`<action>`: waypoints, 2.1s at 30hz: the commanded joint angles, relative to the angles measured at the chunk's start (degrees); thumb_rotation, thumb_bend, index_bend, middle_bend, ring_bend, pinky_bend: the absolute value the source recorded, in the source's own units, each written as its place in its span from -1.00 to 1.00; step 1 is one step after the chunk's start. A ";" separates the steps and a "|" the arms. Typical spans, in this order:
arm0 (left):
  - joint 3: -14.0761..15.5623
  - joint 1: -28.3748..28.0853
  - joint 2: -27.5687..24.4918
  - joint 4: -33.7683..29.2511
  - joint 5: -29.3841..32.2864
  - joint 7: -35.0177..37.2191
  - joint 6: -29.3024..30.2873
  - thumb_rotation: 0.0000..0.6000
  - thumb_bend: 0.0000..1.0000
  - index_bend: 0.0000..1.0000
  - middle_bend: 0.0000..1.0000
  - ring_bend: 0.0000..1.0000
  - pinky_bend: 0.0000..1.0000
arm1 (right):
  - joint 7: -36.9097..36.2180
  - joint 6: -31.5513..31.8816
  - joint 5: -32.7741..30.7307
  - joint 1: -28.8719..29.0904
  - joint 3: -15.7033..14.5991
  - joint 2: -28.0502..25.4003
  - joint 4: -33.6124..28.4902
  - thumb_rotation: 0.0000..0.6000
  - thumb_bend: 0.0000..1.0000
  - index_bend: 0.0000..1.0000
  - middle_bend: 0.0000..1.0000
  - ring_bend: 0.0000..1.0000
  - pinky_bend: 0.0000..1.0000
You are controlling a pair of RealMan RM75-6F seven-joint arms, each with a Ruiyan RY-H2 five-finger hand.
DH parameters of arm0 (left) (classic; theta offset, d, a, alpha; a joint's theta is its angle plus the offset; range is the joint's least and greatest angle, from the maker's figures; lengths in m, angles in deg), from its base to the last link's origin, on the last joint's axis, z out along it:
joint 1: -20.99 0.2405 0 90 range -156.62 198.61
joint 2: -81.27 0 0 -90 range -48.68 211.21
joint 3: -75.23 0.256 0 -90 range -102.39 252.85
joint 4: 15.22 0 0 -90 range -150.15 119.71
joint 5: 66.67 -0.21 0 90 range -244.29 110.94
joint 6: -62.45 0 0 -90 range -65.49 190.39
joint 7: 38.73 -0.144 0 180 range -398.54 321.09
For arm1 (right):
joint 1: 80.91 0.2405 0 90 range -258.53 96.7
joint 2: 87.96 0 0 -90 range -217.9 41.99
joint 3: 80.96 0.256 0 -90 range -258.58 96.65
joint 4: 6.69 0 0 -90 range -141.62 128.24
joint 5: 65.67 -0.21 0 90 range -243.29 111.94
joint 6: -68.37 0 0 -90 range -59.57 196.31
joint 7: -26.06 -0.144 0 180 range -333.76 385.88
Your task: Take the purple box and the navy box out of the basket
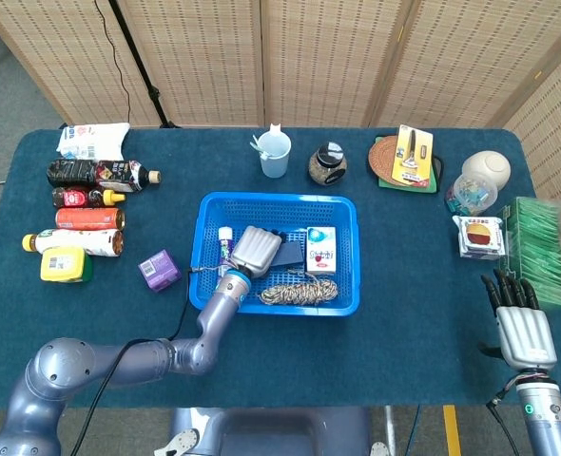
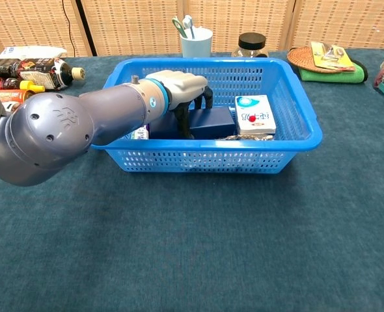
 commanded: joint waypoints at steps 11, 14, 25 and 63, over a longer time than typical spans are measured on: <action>-1.40 2.13 -3.67 -7.40 -3.83 -0.08 4.49 1.00 -0.18 0.09 -0.10 -0.04 0.24 | -0.25 0.56 0.71 -0.20 -0.28 -0.29 -0.45 1.00 -1.00 -1.00 -1.00 -1.00 -1.00; -1.72 2.67 -5.33 -10.38 -5.00 -0.08 5.76 1.00 -0.18 0.09 -0.10 -0.04 0.24 | -0.27 0.64 0.88 -0.22 -0.35 -0.31 -0.53 1.00 -1.00 -1.00 -1.00 -1.00 -1.00; -3.88 7.41 -17.52 -28.18 -10.91 0.92 14.25 1.00 -0.18 0.09 -0.10 -0.04 0.24 | -0.47 0.93 1.91 -0.35 -0.82 -0.53 -1.06 1.00 -1.00 -1.00 -1.00 -1.00 -1.00; 25.95 40.35 -36.96 -13.97 -60.62 50.97 20.27 1.00 -0.21 0.09 -0.10 -0.07 0.24 | 1.64 1.54 4.25 -0.75 -2.11 0.22 -2.13 1.00 -1.00 -1.00 -1.00 -1.00 -1.00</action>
